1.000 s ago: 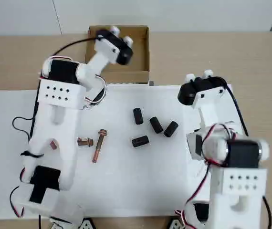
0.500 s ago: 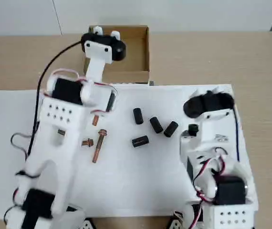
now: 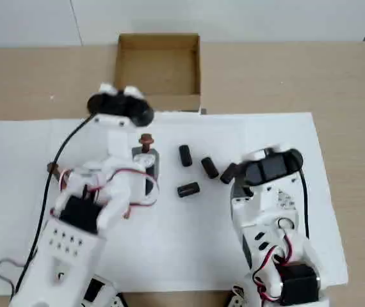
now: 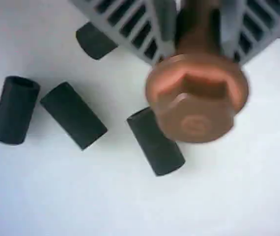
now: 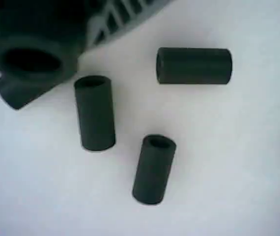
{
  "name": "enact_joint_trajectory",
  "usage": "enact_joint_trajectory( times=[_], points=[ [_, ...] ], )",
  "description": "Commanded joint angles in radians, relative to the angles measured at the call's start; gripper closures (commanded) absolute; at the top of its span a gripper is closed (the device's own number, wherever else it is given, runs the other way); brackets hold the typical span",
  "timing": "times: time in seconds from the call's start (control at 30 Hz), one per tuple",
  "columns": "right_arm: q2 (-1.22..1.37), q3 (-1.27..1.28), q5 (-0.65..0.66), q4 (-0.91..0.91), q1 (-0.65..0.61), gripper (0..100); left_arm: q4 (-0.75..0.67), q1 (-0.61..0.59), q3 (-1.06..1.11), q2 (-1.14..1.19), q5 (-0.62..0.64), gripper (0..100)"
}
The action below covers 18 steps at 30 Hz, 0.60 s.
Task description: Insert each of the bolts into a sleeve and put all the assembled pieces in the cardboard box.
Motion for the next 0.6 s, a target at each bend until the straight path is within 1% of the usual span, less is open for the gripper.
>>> enact_joint_trajectory(
  times=[0.0, 0.1, 0.27, 0.43, 0.57],
  points=[
    [-0.090, 0.052, -0.009, -0.061, -0.007, 99.5, -0.115, 0.000, 0.110, -0.155, 0.051, 100],
    [-0.156, 0.104, -0.009, -0.081, -0.059, 99.5, -0.181, 0.000, 0.217, -0.269, 0.095, 100],
    [-0.151, 0.149, -0.011, -0.117, -0.165, 99.5, -0.265, 0.000, 0.381, -0.471, 0.143, 100],
    [-0.154, 0.212, -0.009, -0.239, -0.236, 99.5, -0.276, 0.006, 0.524, -0.697, 0.147, 100],
    [-0.154, 0.278, -0.005, -0.331, -0.308, 99.5, -0.276, 0.000, 0.616, -0.884, 0.186, 100]
  ],
)
